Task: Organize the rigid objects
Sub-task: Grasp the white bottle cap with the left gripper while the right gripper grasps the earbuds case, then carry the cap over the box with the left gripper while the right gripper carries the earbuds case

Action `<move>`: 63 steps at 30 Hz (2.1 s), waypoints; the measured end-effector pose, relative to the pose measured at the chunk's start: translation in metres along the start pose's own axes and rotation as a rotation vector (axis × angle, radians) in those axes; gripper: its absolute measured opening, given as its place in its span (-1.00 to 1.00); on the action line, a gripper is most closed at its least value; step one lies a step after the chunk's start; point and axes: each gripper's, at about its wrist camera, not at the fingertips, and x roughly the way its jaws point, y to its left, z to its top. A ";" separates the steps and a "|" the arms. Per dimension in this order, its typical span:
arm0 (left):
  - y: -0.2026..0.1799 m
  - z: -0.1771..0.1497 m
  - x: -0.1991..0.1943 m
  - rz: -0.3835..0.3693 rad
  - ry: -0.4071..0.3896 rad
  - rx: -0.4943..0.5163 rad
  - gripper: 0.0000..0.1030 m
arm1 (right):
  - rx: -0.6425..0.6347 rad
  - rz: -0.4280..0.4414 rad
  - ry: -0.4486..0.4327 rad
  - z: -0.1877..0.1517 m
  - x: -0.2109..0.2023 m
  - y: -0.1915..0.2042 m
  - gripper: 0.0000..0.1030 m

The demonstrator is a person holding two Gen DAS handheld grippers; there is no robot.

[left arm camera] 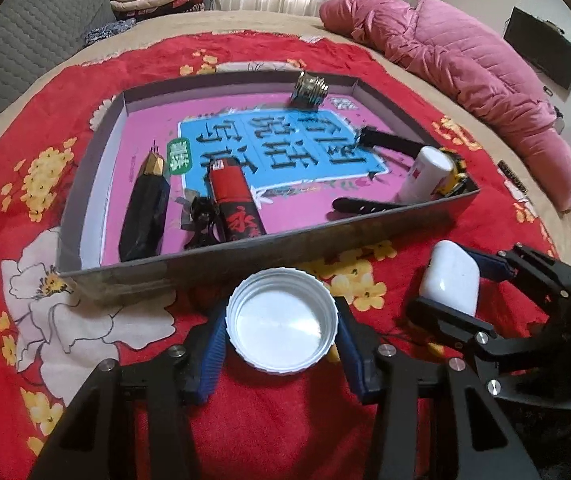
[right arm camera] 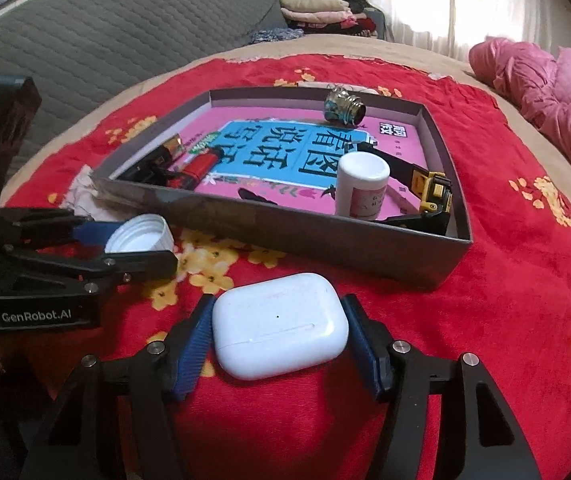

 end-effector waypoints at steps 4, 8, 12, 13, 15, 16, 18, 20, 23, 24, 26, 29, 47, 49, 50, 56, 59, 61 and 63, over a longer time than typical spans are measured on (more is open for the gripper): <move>0.001 0.002 -0.014 -0.017 -0.029 -0.010 -0.04 | 0.026 0.010 0.000 -0.001 -0.004 -0.001 0.25; 0.008 0.007 -0.029 -0.006 -0.073 -0.028 -0.04 | 0.031 0.008 -0.021 0.000 -0.010 -0.001 0.25; 0.018 0.013 -0.040 0.012 -0.118 -0.058 -0.04 | 0.046 0.022 -0.069 0.007 -0.024 0.001 0.25; 0.020 0.015 -0.041 0.014 -0.126 -0.067 -0.04 | 0.046 0.022 -0.080 0.010 -0.028 0.002 0.25; 0.026 0.018 -0.043 0.023 -0.141 -0.081 -0.04 | 0.050 0.023 -0.108 0.016 -0.036 0.003 0.25; 0.027 0.019 -0.044 0.027 -0.145 -0.083 -0.04 | 0.053 0.022 -0.119 0.019 -0.038 0.004 0.25; 0.030 0.022 -0.045 0.036 -0.160 -0.088 -0.04 | 0.060 0.019 -0.140 0.024 -0.044 0.005 0.25; 0.031 0.025 -0.045 0.036 -0.166 -0.090 -0.04 | 0.068 0.026 -0.162 0.031 -0.049 0.007 0.25; 0.033 0.031 -0.044 0.038 -0.181 -0.087 -0.04 | 0.053 0.019 -0.184 0.043 -0.053 0.013 0.25; 0.034 0.033 -0.043 0.040 -0.186 -0.085 -0.04 | 0.047 0.010 -0.186 0.047 -0.053 0.014 0.25; 0.036 0.036 -0.043 0.043 -0.193 -0.083 -0.04 | 0.041 0.000 -0.192 0.052 -0.053 0.017 0.25; 0.040 0.040 -0.041 0.041 -0.196 -0.089 -0.04 | 0.042 -0.010 -0.196 0.059 -0.049 0.018 0.25; 0.054 0.050 -0.020 0.049 -0.165 -0.074 -0.04 | 0.075 -0.070 -0.176 0.081 -0.021 0.015 0.25; 0.055 0.050 -0.018 0.049 -0.159 -0.074 -0.04 | 0.070 -0.077 -0.176 0.083 -0.018 0.016 0.25; 0.056 0.050 -0.016 0.045 -0.154 -0.076 -0.04 | 0.066 -0.081 -0.176 0.085 -0.016 0.017 0.25; 0.057 0.049 -0.013 0.042 -0.146 -0.074 -0.04 | 0.058 -0.091 -0.175 0.090 -0.009 0.019 0.25; 0.056 0.048 -0.010 0.037 -0.138 -0.074 -0.04 | 0.050 -0.096 -0.166 0.092 -0.005 0.019 0.25; 0.056 0.048 -0.009 0.032 -0.142 -0.071 -0.04 | 0.050 -0.095 -0.158 0.093 -0.002 0.018 0.25; 0.056 0.048 -0.009 0.021 -0.143 -0.069 -0.04 | 0.050 -0.100 -0.146 0.092 0.001 0.017 0.25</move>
